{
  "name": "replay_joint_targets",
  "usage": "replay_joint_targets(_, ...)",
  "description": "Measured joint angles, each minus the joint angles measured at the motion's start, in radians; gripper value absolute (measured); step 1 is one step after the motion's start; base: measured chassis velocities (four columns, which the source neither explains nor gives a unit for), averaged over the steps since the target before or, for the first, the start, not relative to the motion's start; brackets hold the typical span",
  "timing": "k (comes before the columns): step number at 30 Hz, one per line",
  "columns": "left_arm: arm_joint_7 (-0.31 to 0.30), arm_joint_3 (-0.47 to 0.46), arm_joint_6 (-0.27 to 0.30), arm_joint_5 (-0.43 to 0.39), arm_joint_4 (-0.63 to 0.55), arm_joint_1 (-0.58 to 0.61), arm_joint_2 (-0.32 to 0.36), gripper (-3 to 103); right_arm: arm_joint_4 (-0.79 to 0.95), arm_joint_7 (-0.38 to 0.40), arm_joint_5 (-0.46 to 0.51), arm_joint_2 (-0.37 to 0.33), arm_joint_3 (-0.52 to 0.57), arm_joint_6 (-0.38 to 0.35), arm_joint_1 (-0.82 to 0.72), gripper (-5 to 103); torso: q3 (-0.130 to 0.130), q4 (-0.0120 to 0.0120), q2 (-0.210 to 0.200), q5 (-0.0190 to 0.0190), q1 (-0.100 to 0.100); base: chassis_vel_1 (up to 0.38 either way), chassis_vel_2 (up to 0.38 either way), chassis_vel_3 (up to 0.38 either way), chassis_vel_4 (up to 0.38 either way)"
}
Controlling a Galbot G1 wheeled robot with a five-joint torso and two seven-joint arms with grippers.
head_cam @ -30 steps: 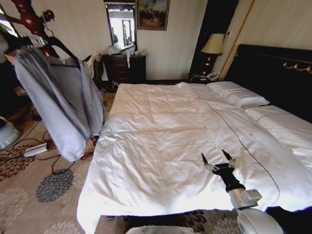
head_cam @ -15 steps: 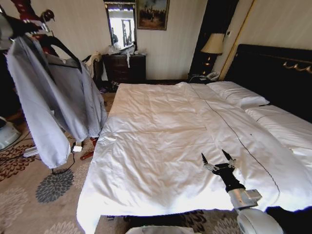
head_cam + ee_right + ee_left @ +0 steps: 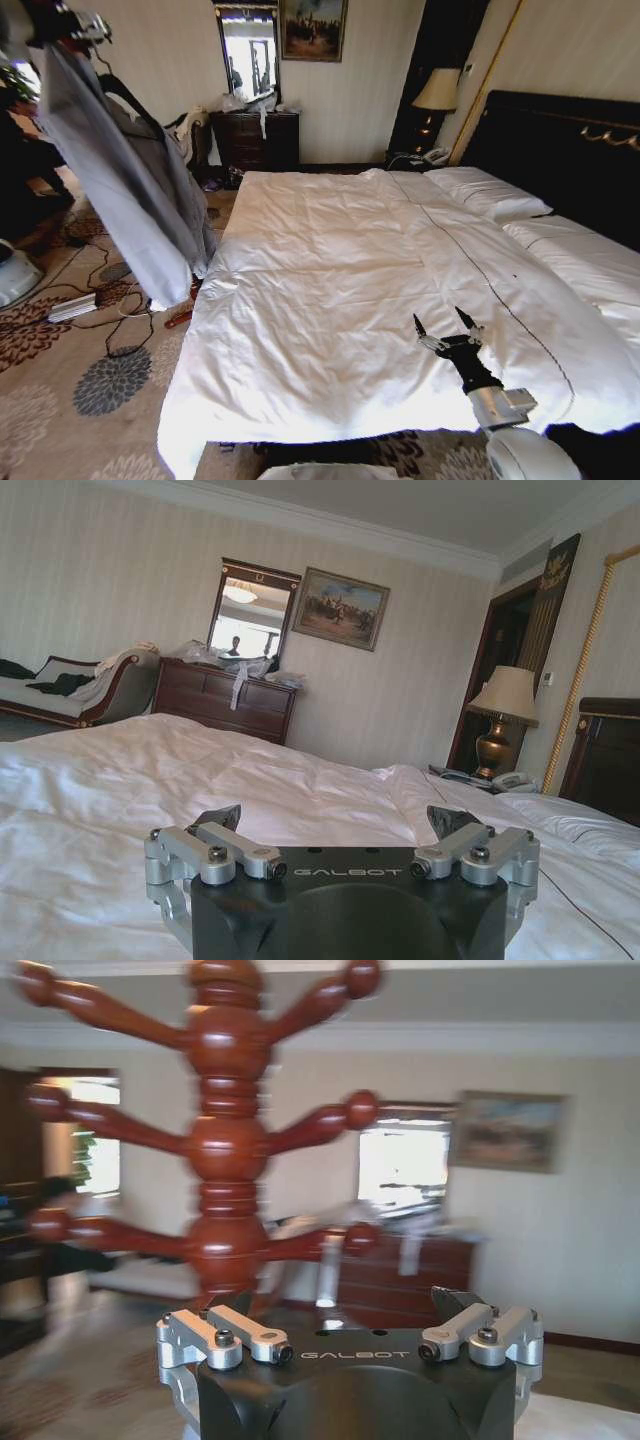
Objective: Pick up the clothes from the bed and hang them on the clothes hanger.
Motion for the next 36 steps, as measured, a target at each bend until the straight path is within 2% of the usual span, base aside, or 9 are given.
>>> replay_joint_targets(4,-0.088,0.154,0.0,-0.026,0.044,-0.111,-0.014,100,0.0,0.0,0.0,0.0,0.0,0.0,0.0,100,0.0,0.0,0.0,0.0006,0.0,0.0,0.0,0.0,0.0)
replay_joint_targets(12,0.564,0.312,-0.053,0.72,0.149,-0.205,-0.007,100,0.0,0.0,0.0,0.0,0.0,0.0,0.0,100,0.0,0.0005,0.0,-0.0007,0.0,0.0,0.0,0.0,0.0)
replay_joint_targets(15,0.562,0.323,-0.031,0.562,0.173,-0.206,-0.04,100,0.0,0.0,0.0,0.0,0.0,0.0,0.0,100,-0.001,-0.0004,0.0,0.0008,-0.001,0.0,0.0,0.0,0.0)
replay_joint_targets(18,0.725,0.337,-0.225,0.763,0.244,-0.2,-0.051,100,0.0,0.0,0.0,0.0,0.0,0.0,-0.001,100,0.0,-0.0014,0.0,0.0003,0.0,0.0,0.0,0.0,0.0)
replay_joint_targets(20,0.611,0.366,-0.11,0.626,0.277,-0.203,-0.096,100,0.0,0.0,0.0,0.0,0.0,0.0,0.001,100,0.0,0.0006,0.0,-0.0007,0.0,0.0,0.0,0.0,0.0)
replay_joint_targets(22,0.7,0.397,-0.207,0.731,0.29,-0.21,-0.105,100,0.0,0.0,0.0,0.0,0.0,0.0,0.0,100,0.0,0.0012,0.0,-0.0003,0.0,0.0,0.0,0.0,0.0)
replay_joint_targets(26,0.53,0.323,-0.033,0.583,0.243,-0.16,-0.131,100,0.0,0.0,0.0,0.0,0.0,0.0,0.0,100,0.0,-0.0008,0.0,0.001,-0.001,0.0,0.0,0.0,0.0)
replay_joint_targets(28,0.571,0.302,-0.062,0.741,0.201,-0.125,-0.108,100,0.0,0.0,0.0,0.0,0.0,0.0,0.0,100,0.0,-0.001,0.0,0.0009,0.0,0.0,0.0,0.0,0.0)
replay_joint_targets(36,0.312,0.172,-0.117,0.42,-0.155,0.024,0.01,100,0.0,0.0,0.0,0.0,0.0,0.0,0.0,100,-0.001,-0.0011,0.0,0.0009,-0.001,0.0,0.0,0.0,0.0)
